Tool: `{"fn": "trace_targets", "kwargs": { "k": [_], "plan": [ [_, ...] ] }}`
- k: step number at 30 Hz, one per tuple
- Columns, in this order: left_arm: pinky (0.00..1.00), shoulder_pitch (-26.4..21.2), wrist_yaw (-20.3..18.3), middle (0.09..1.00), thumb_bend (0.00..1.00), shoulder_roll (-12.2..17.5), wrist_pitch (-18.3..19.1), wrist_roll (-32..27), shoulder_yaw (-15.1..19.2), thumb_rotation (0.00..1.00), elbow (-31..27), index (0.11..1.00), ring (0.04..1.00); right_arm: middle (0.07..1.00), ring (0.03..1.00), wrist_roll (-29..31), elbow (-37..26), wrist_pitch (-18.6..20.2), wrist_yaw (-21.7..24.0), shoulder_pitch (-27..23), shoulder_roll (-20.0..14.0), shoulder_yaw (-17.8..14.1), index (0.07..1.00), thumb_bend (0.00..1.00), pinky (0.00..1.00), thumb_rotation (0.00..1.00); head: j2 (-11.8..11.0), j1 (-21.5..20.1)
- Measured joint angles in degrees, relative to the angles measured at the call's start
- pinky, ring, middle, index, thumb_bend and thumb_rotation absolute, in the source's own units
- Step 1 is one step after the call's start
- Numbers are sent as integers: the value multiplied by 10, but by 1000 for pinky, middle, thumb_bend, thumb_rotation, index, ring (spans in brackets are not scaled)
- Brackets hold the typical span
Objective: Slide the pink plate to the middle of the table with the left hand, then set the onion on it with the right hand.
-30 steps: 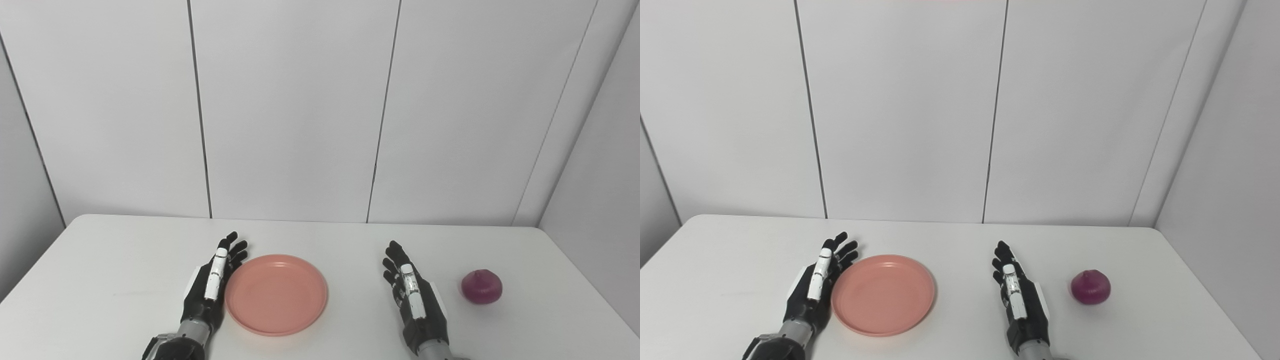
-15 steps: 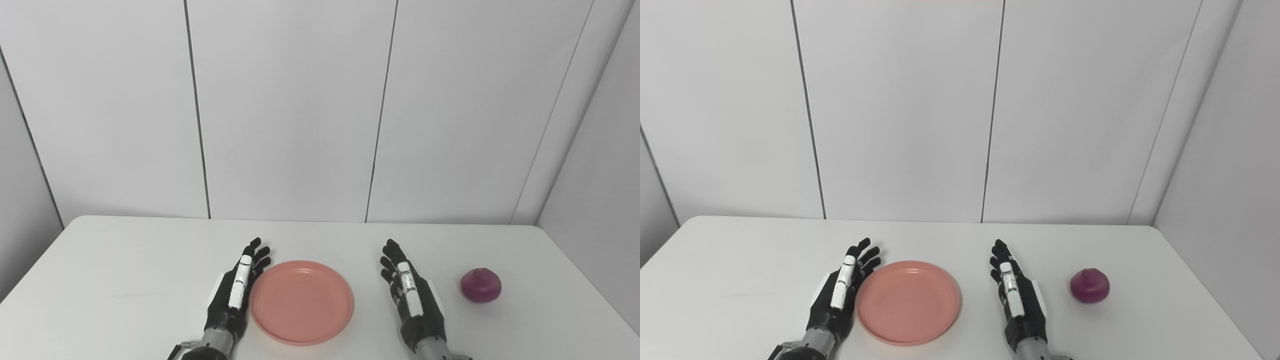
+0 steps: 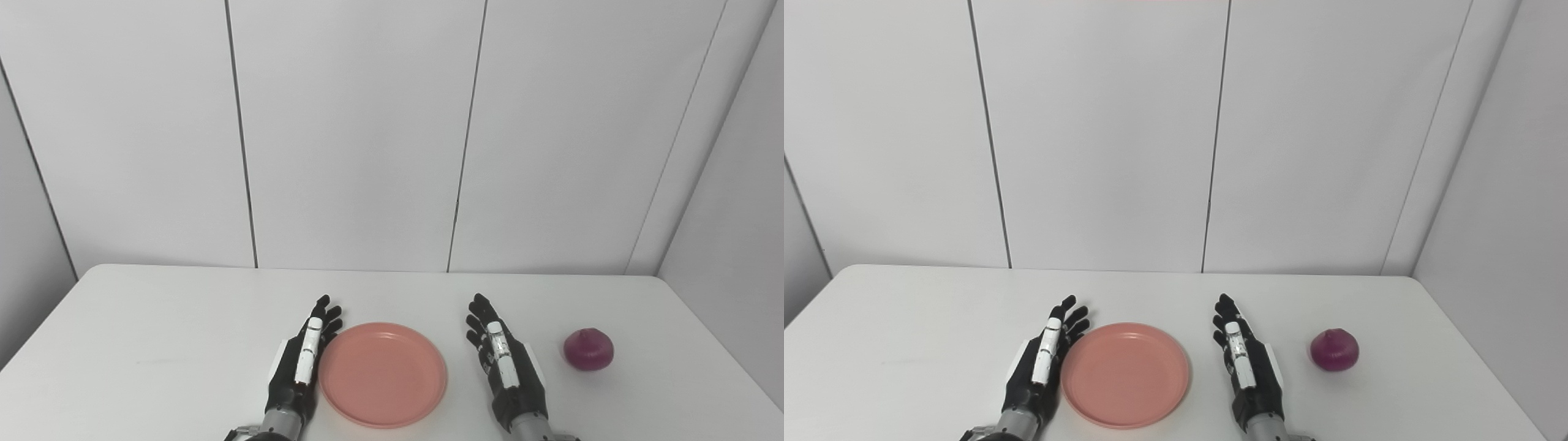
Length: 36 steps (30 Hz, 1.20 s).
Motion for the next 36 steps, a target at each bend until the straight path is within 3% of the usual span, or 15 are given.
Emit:
{"fn": "trace_targets", "kwargs": {
  "k": [24, 36],
  "plan": [
    [957, 5, -1, 922, 539, -7, 8, 6, -4, 1000, -7, 935, 925, 926, 937, 3, 0, 0, 4, 0, 0, -1, 925, 521, 952, 848, 2, -4],
    [956, -9, -1, 933, 540, 5, -18, 11, -2, 1000, 20, 935, 938, 950, 959, -1, -14, 0, -1, 0, -3, -7, 941, 496, 984, 887, 3, -20]
  ]
}}
